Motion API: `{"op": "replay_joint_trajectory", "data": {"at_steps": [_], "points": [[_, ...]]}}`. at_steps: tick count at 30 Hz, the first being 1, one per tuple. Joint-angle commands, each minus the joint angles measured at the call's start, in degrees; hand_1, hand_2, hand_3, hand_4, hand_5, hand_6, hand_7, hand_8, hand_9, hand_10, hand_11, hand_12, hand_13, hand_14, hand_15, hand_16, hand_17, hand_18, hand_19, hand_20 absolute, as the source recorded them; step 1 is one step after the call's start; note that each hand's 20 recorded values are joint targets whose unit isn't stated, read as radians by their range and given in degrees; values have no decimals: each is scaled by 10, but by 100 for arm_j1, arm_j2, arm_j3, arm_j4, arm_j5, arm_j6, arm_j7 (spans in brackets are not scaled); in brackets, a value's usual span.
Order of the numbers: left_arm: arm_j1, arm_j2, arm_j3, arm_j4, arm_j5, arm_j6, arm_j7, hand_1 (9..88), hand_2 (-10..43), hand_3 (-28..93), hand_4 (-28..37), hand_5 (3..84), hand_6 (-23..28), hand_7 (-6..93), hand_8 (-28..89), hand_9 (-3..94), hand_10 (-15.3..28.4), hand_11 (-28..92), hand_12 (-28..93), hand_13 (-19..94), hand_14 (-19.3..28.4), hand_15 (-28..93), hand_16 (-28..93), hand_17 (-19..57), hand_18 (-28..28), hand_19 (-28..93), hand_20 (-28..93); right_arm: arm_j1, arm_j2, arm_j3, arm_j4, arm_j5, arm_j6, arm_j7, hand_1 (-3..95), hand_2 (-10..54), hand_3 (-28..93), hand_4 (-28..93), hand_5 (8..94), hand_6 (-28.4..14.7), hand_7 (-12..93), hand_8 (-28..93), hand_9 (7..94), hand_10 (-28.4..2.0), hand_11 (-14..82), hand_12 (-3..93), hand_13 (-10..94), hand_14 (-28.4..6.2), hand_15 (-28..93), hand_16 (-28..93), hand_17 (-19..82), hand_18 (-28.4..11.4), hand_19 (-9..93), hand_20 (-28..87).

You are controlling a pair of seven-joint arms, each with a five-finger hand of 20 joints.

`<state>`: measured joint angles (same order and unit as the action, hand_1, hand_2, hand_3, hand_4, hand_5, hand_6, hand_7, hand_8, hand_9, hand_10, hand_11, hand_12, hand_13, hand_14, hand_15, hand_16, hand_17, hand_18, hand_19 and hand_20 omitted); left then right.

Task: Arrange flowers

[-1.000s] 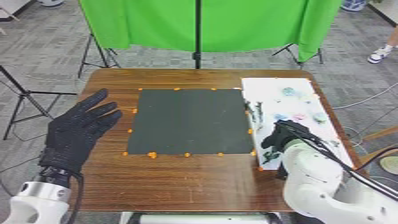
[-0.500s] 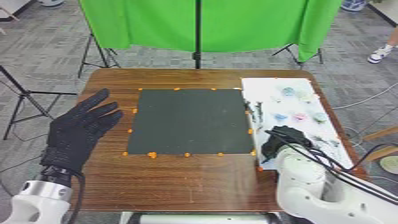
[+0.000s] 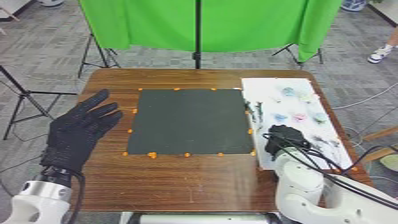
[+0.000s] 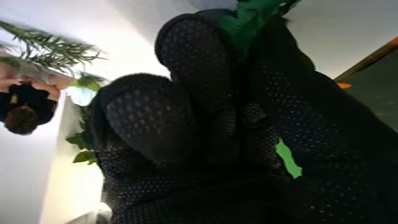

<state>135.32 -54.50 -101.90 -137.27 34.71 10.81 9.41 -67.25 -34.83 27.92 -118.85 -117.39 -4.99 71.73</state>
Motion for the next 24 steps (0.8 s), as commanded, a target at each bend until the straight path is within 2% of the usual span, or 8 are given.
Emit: {"op": "replay_joint_trajectory", "data": {"at_steps": [1, 9, 11, 15, 20, 24], "points": [[57, -38, -40, -35, 36, -10, -84, 228, 66, 771, -241, 358, 96, 155, -102, 315, 214, 259, 109, 222, 284, 494, -88, -125, 270, 537, 77, -16, 193, 9, -136, -317, 494, -47, 555, -80, 748, -275, 820, -47, 294, 231, 856, -143, 419, 271, 834, -79, 715, 193, 494, -233, 932, 359], [51, -13, -18, -54, 34, 18, -73, 228, 66, 772, -242, 358, 95, 156, -101, 312, 213, 258, 109, 221, 284, 494, -89, -125, 270, 537, 76, 125, 248, 133, -350, -552, 762, -66, 552, -84, 758, -263, 828, -50, 296, 238, 860, -144, 427, 271, 836, -80, 725, 194, 501, -236, 932, 386], [28, -25, -24, -45, 44, 6, -115, 228, 67, 771, -241, 357, 95, 156, -101, 312, 213, 259, 109, 220, 284, 494, -89, -125, 269, 537, 76, 140, 262, 187, -428, -564, 816, -63, 551, -84, 759, -260, 830, -51, 296, 240, 860, -144, 428, 271, 837, -80, 726, 195, 503, -236, 932, 389], [47, -14, -36, -62, 42, 44, -74, 228, 67, 769, -240, 357, 95, 156, -102, 311, 212, 260, 109, 219, 284, 493, -89, -125, 270, 537, 75, 256, 168, 262, -588, -534, 837, -192, 549, -85, 759, -255, 831, -51, 293, 243, 862, -145, 431, 269, 838, -80, 729, 195, 503, -237, 932, 395], [3, 17, -43, -74, 53, 41, -70, 227, 67, 770, -238, 356, 95, 156, -101, 311, 212, 260, 107, 218, 283, 493, -88, -125, 269, 538, 75, 1143, -383, -281, -473, -520, 815, -457, 548, -87, 760, -248, 835, -53, 290, 245, 865, -145, 434, 266, 841, -81, 730, 194, 507, -239, 932, 400], [-154, 128, 6, -72, 41, 55, -48, 227, 66, 771, -238, 356, 95, 155, -101, 309, 211, 262, 108, 216, 281, 492, -89, -125, 268, 537, 75, 1838, -1063, -687, -161, -390, 767, -747, 549, -89, 760, -246, 838, -56, 285, 247, 867, -145, 436, 265, 843, -80, 731, 194, 509, -239, 932, 405]]}}
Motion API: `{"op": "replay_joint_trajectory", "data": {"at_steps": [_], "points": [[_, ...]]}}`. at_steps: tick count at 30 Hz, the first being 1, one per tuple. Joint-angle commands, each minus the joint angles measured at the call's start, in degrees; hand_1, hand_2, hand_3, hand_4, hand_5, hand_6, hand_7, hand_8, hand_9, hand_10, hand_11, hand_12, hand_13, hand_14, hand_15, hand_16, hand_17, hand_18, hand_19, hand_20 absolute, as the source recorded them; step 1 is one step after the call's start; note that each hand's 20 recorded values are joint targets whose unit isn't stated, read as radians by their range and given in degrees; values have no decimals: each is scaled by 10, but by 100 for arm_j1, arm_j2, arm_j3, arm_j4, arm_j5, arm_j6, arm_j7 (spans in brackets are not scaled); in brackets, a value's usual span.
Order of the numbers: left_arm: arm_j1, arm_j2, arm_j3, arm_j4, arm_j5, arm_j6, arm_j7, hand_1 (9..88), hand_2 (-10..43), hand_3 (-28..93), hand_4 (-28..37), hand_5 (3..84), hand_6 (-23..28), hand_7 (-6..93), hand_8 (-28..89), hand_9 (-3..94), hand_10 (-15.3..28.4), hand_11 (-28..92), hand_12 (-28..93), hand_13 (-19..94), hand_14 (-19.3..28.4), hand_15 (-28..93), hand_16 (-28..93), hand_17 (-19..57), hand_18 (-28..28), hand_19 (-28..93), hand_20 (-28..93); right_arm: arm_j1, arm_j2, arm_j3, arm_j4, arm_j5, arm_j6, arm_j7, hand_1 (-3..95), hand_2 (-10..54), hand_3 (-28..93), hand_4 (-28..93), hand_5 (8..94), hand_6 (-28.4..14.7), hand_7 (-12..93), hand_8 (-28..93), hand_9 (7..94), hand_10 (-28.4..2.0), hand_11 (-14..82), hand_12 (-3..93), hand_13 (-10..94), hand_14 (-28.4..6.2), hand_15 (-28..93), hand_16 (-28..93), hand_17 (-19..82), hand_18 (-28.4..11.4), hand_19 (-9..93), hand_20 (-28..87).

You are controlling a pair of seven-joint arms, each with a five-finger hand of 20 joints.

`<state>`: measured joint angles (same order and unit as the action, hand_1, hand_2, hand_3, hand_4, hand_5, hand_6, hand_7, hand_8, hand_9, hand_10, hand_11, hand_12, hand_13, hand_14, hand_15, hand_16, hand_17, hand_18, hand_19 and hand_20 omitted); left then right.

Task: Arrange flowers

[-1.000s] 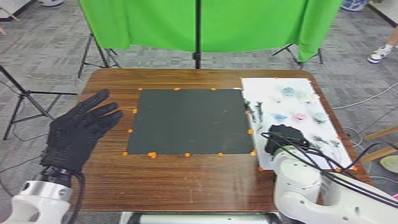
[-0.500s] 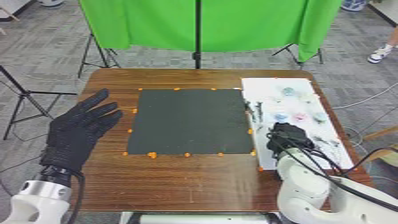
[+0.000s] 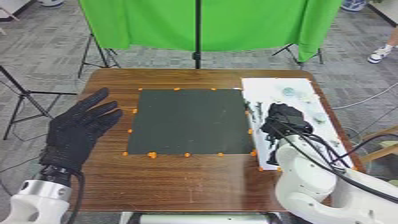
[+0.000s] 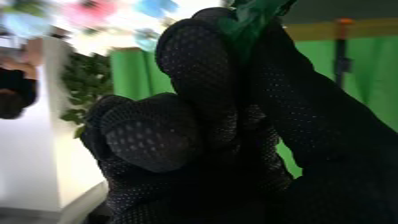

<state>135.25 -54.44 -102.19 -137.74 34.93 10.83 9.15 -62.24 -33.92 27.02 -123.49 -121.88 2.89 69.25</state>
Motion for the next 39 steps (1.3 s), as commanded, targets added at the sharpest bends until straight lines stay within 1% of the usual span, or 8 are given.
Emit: {"op": "replay_joint_trajectory", "data": {"at_steps": [1, 4, 14, 17, 19, 24, 32, 39], "points": [[-193, 169, 47, -7, 10, 46, -8, 227, 66, 771, -238, 356, 95, 156, -101, 308, 210, 262, 107, 216, 280, 491, -89, -124, 268, 537, 75, 1483, -1351, -684, 424, 60, -54, -575, 548, -89, 761, -245, 839, -56, 284, 248, 867, -144, 436, 264, 843, -80, 730, 194, 509, -239, 932, 405], [-470, 288, 239, 87, -66, 131, -5, 227, 67, 770, -239, 356, 95, 156, -101, 307, 210, 263, 106, 216, 277, 491, -89, -124, 267, 538, 76, 1869, -1839, -918, 803, 165, -118, -798, 547, -91, 763, -241, 840, -56, 282, 251, 868, -144, 436, 264, 844, -79, 731, 194, 510, -239, 932, 407], [-963, 450, 229, 194, -43, -217, 88, 227, 64, 774, -240, 356, 94, 160, -102, 299, 199, 276, 105, 210, 261, 491, -89, -116, 267, 549, 85, 2790, -3390, -1725, 2206, 771, -92, -988, 545, -91, 763, -236, 842, -54, 281, 252, 869, -141, 439, 263, 849, -78, 730, 194, 513, -238, 932, 410], [-1611, 484, 643, 362, -46, -302, -47, 227, 68, 768, -238, 355, 100, 152, -98, 309, 214, 263, 106, 223, 280, 493, -90, -115, 279, 564, 90, 3021, -3575, -2134, 2557, 856, -82, -839, 538, -87, 759, -237, 841, -51, 284, 252, 868, -140, 443, 261, 850, -76, 731, 193, 515, -236, 932, 412], [-2202, 581, 1067, 558, -85, -436, 74, 229, 68, 764, -237, 360, 100, 150, -98, 316, 215, 256, 106, 229, 283, 489, -90, -103, 282, 584, 98, 3319, -3655, -2533, 2754, 1138, 237, -649, 534, -86, 759, -236, 840, -51, 286, 250, 866, -140, 449, 258, 850, -74, 731, 194, 515, -235, 932, 413], [-3130, 559, 1668, 856, -52, -752, 38, 232, 69, 762, -235, 361, 99, 148, -96, 320, 215, 254, 109, 232, 284, 487, -85, -92, 284, 600, 111, 3464, -3857, -2802, 2884, 2058, 381, -556, 530, -82, 757, -237, 836, -49, 296, 241, 861, -139, 460, 248, 848, -73, 733, 196, 514, -233, 932, 415], [-3052, 503, 1584, 834, -40, -965, -26, 231, 68, 764, -233, 363, 99, 147, -96, 321, 215, 253, 111, 234, 284, 486, -84, -92, 284, 597, 114, 3597, -3927, -3245, 2964, 2673, 357, -857, 521, -69, 749, -239, 819, -46, 324, 216, 848, -138, 480, 239, 836, -74, 737, 197, 497, -227, 932, 406], [-3019, 520, 1527, 804, -36, -1051, -14, 231, 69, 762, -234, 363, 99, 147, -96, 321, 215, 253, 112, 234, 284, 486, -84, -92, 284, 596, 117, 3643, -3970, -3476, 3003, 3057, 1115, -1084, 523, -75, 712, -280, 836, -26, 285, 87, 870, -117, 479, 232, 842, -64, 730, 189, 487, -219, 932, 392]]}}
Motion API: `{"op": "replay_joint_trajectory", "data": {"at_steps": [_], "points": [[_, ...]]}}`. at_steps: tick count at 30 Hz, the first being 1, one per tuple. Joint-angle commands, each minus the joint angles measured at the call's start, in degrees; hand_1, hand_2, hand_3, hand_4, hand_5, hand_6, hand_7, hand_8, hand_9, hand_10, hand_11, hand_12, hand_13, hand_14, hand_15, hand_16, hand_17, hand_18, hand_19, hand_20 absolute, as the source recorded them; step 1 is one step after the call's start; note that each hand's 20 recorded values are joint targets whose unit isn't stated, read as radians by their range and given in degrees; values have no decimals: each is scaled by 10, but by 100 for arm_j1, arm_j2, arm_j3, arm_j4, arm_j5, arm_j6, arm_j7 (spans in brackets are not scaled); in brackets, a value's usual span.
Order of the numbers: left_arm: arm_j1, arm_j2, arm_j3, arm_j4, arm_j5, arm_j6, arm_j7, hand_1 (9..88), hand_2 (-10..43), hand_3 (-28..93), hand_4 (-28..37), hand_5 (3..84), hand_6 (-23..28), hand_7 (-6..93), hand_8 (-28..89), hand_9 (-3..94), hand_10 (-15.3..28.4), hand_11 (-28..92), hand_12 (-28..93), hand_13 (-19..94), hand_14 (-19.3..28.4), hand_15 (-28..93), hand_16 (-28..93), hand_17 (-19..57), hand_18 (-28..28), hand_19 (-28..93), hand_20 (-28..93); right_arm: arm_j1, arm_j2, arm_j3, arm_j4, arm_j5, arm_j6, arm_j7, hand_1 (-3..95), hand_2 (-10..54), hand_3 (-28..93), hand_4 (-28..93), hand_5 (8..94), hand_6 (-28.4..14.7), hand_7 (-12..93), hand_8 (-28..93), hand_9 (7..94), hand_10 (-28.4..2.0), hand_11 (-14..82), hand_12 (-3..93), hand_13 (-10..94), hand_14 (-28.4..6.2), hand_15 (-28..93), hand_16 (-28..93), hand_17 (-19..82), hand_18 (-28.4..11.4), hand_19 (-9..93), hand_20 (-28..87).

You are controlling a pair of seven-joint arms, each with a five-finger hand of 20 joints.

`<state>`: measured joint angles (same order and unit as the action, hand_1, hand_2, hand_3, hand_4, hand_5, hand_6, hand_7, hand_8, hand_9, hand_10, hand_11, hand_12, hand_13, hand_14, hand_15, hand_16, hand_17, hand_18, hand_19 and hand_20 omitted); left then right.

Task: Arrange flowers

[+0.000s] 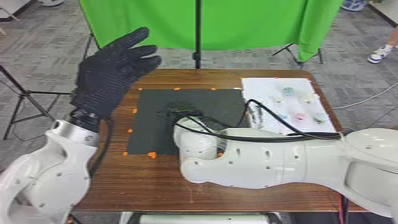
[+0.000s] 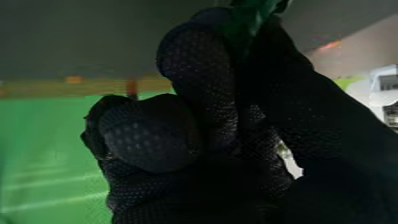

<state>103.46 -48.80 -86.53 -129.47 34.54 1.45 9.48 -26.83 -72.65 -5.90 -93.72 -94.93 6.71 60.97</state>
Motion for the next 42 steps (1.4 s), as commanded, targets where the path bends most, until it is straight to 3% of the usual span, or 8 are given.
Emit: {"op": "replay_joint_trajectory", "data": {"at_steps": [1, 4, 10, 22, 27, 35, 38, 42], "points": [[20, -83, 40, 12, 11, -90, -151, 232, 69, 762, -234, 363, 99, 147, -96, 321, 215, 253, 112, 234, 284, 486, -84, -92, 284, 596, 117, 24, -42, -42, 22, 389, 634, -285, 521, -80, 707, -281, 842, -19, 271, 71, 878, -111, 478, 232, 844, -63, 728, 189, 487, -218, 932, 392], [-99, -255, 44, 77, 12, -198, -512, 232, 69, 762, -233, 362, 99, 147, -96, 321, 216, 253, 112, 234, 284, 487, -83, -92, 284, 595, 118, -221, -17, 224, 40, 549, 590, -220, 518, -89, 698, -282, 857, -1, 243, 50, 895, -107, 470, 231, 851, -62, 723, 190, 487, -216, 932, 392], [-84, -305, -7, 97, 13, -282, -628, 233, 70, 762, -234, 362, 99, 147, -97, 321, 215, 253, 112, 233, 284, 487, -84, -92, 284, 593, 119, -315, -48, 314, 112, 744, 578, -48, 514, -92, 684, -282, 869, 15, 209, 30, 916, -102, 454, 231, 859, -65, 716, 193, 486, -216, 932, 391], [-89, -297, 10, 100, 8, -259, -603, 233, 70, 762, -233, 362, 99, 148, -97, 320, 215, 255, 111, 233, 284, 487, -85, -93, 284, 592, 120, -393, -97, 432, 124, 1042, 569, -106, 466, -10, 582, -283, 860, 27, 145, -28, 923, -101, 444, 239, 861, -69, 712, 201, 485, -217, 932, 393], [15, -295, -58, 82, 3, -240, -601, 234, 72, 761, -232, 362, 100, 149, -97, 320, 216, 255, 110, 233, 284, 487, -84, -93, 284, 592, 120, -408, -104, 478, 144, 1133, 555, -95, 475, -4, 520, -283, 812, 30, 142, -66, 917, -101, 445, 243, 855, -67, 716, 202, 482, -216, 932, 395], [-59, -317, -5, 106, -1, -248, -656, 234, 73, 761, -231, 362, 100, 149, -98, 320, 216, 255, 110, 232, 284, 488, -85, -93, 284, 592, 120, -454, -96, 570, 143, 1256, 608, -147, 483, -3, 468, -283, 768, 34, 142, -104, 903, -103, 452, 243, 843, -67, 725, 204, 475, -214, 932, 399], [12, -332, -48, 74, 1, -229, -700, 234, 73, 761, -231, 362, 100, 149, -97, 320, 216, 255, 110, 233, 284, 489, -86, -93, 284, 592, 120, -534, -84, 675, 132, 1273, 547, -136, 479, -3, 460, -283, 734, 39, 147, -133, 892, -104, 453, 240, 833, -67, 731, 202, 468, -210, 932, 395], [164, -269, -139, 8, 5, -138, -574, 234, 72, 763, -231, 361, 100, 149, -97, 320, 216, 256, 110, 232, 284, 489, -86, -93, 284, 592, 121, -439, -71, 609, 99, 1261, 610, -181, 480, -3, 446, -283, 720, 40, 152, -144, 889, -106, 454, 237, 829, -68, 734, 199, 464, -211, 932, 395]]}}
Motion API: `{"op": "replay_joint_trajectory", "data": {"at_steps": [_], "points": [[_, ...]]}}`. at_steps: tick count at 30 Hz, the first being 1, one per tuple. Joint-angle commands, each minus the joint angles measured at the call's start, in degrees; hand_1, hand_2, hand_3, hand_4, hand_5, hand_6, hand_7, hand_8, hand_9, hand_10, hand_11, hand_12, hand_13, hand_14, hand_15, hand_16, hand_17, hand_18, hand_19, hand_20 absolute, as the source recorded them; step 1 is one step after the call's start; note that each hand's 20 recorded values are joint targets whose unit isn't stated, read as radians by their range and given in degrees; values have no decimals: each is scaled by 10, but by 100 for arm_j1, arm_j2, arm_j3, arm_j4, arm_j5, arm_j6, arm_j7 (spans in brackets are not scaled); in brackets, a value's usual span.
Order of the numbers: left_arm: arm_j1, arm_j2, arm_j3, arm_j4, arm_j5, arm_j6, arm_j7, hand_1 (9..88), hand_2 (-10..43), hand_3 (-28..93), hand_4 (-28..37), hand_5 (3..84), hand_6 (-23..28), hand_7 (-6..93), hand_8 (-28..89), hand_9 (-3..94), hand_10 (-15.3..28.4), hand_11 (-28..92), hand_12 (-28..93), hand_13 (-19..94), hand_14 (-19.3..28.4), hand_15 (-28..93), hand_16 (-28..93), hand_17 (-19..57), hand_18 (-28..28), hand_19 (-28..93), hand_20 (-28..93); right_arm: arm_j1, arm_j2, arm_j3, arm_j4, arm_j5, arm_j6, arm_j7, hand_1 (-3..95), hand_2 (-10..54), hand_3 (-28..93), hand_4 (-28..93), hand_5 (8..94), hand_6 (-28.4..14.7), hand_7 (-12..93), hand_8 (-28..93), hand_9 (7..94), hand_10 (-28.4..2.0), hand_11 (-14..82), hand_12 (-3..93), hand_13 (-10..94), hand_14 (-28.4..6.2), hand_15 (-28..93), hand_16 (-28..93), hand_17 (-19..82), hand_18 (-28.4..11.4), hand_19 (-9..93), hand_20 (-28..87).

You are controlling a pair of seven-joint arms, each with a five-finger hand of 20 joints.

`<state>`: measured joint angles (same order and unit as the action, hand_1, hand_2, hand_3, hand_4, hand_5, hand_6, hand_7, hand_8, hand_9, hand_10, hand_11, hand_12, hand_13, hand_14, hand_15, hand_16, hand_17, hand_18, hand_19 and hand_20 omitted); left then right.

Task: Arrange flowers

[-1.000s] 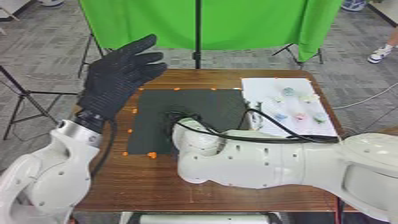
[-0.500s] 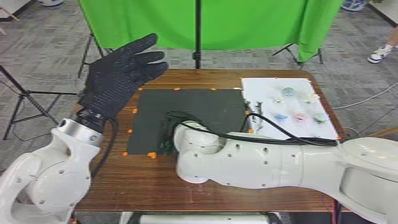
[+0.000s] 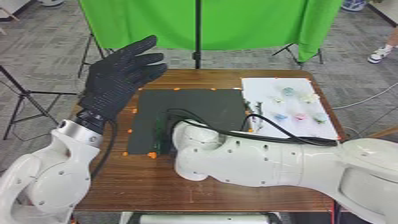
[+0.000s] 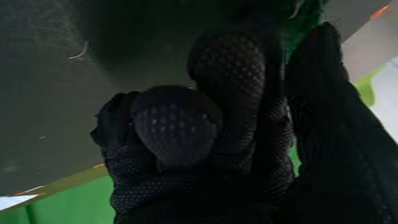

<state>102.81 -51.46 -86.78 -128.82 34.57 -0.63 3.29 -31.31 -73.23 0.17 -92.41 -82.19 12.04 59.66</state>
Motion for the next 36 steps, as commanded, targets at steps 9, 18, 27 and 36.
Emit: {"op": "replay_joint_trajectory", "data": {"at_steps": [9, 18, 27, 36], "points": [[635, 137, -265, -216, 2, 342, 424, 234, 74, 762, -230, 362, 100, 150, -97, 319, 215, 258, 110, 232, 284, 490, -86, -94, 284, 593, 120, 62, 34, -6, -114, -82, -50, -186, 453, -1, 460, -282, 761, 33, 145, -140, 892, -106, 460, 234, 831, -73, 737, 194, 463, -217, 932, 398], [1827, 58, -915, -661, 42, 795, 599, 234, 74, 761, -231, 363, 101, 149, -98, 320, 216, 257, 109, 232, 284, 490, -87, -94, 284, 593, 120, 340, 475, -606, -702, -1935, 1642, -12, 397, -23, 495, -283, 652, -14, 141, -130, 875, -111, 409, 207, 828, -69, 727, 186, 471, -219, 932, 388], [2849, 8, -1461, -909, -7, 1128, 995, 234, 74, 762, -231, 364, 102, 149, -98, 321, 217, 257, 108, 233, 284, 491, -87, -93, 284, 594, 120, -345, 1682, 390, -1664, -2874, 1448, 177, 330, -18, 570, -282, 638, -31, 131, -123, 876, -125, 384, 201, 847, -68, 700, 180, 491, -223, 932, 378], [3297, -153, -1786, -995, -22, 1269, 1135, 234, 74, 762, -232, 366, 102, 150, -97, 322, 217, 260, 109, 235, 284, 492, -87, -94, 284, 591, 117, -3074, 2896, 3147, -2767, -3611, 1040, 751, 277, 0, 639, -259, 547, -73, 99, -106, 782, -177, 243, 154, 789, -126, 543, 137, 444, -234, 931, -47]]}}
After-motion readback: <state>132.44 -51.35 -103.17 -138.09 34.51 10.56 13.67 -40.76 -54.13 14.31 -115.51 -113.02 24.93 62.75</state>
